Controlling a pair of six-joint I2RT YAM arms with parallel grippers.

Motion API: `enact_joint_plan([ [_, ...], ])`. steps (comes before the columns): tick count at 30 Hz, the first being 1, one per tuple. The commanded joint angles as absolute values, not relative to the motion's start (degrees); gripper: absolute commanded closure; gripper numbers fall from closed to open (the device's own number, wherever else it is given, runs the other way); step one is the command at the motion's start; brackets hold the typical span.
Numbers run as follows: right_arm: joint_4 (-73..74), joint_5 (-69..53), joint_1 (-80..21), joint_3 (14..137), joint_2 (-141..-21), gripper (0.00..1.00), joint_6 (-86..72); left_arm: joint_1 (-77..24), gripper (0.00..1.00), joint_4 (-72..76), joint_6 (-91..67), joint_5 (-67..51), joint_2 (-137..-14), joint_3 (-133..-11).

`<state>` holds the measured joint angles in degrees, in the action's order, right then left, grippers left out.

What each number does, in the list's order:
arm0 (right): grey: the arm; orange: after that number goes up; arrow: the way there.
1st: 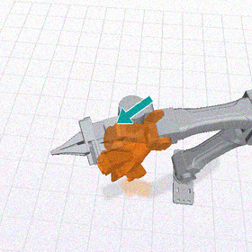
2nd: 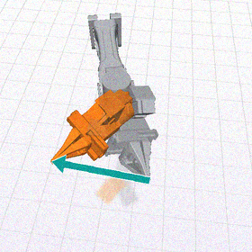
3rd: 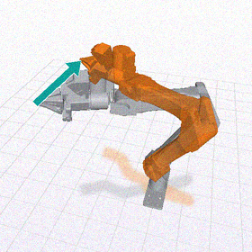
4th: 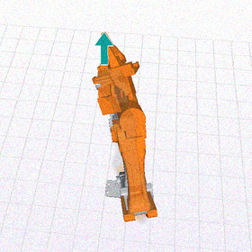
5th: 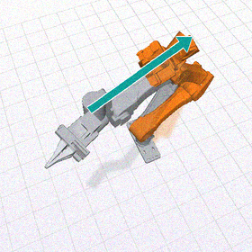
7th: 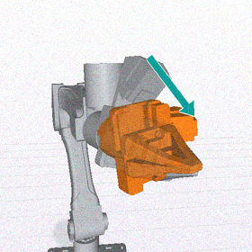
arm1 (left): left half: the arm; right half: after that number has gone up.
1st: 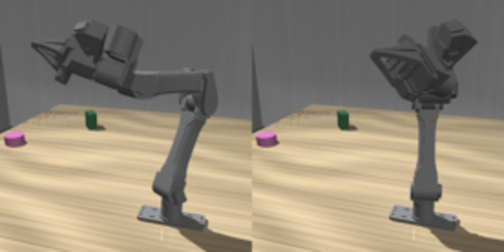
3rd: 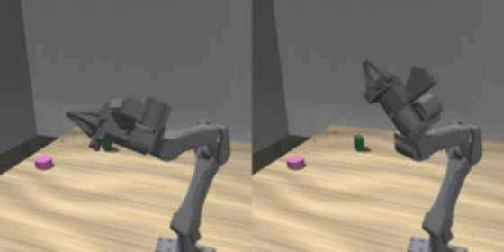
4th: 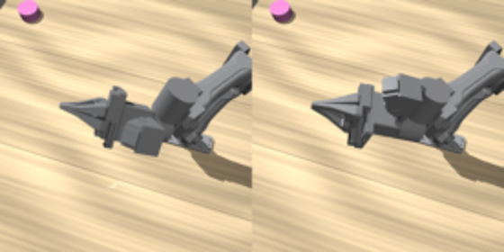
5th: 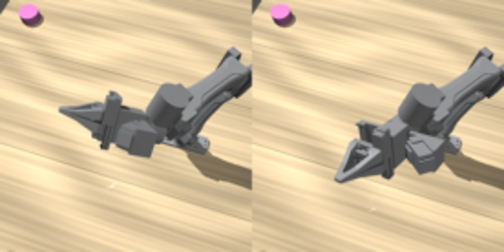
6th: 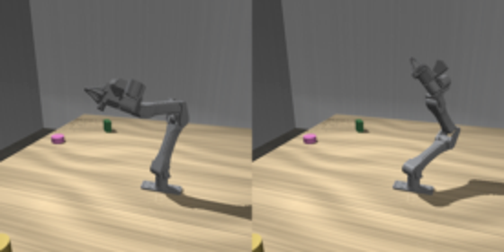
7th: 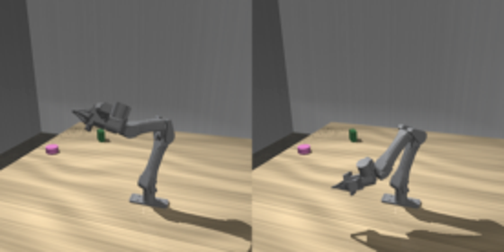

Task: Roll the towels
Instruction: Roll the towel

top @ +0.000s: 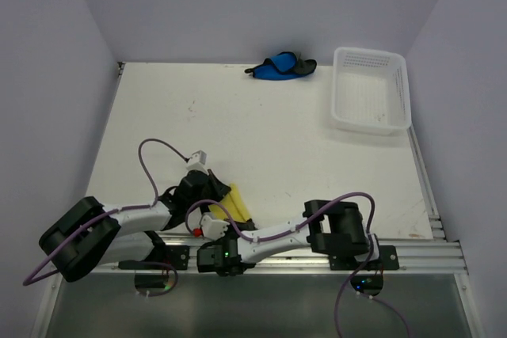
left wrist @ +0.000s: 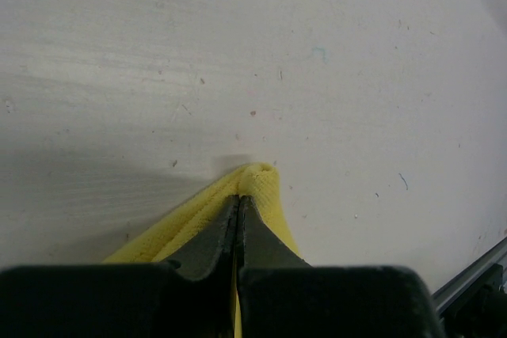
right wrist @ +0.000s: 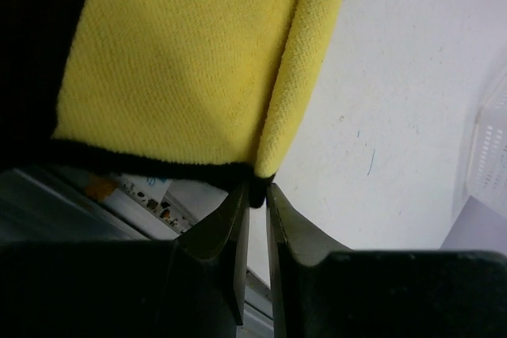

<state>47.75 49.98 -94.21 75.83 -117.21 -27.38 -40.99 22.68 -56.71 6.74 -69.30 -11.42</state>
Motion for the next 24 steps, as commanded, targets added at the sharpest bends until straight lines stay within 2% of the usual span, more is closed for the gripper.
enact_joint_plan([
  [1,45.5,45.5,-95.5,75.6,-111.9,0.82,-27.9,-40.1,1.0,24.2,-57.2,12.9,-69.2,-10.0],
  [6,42.5,43.7,-95.5,73.7,-107.7,0.76,-29.4,-40.1,1.0,26.0,-58.1,13.1,-69.6,-7.9],
  [10,40.7,41.9,-95.2,71.4,-103.5,0.62,-30.8,-40.1,1.0,26.1,-58.4,13.3,-69.9,-7.3],
  [12,39.1,41.7,-95.0,69.4,-101.7,0.59,-31.8,-40.2,1.0,26.2,-58.4,13.3,-69.9,-6.9],
  [18,31.5,40.1,-92.7,60.8,-89.5,0.68,-35.3,-40.3,1.0,26.5,-58.6,13.3,-69.4,-6.2],
  [24,19.0,28.9,-79.8,49.6,-75.0,0.78,-39.3,-40.6,1.0,26.5,-58.5,13.4,-69.4,-6.3],
])
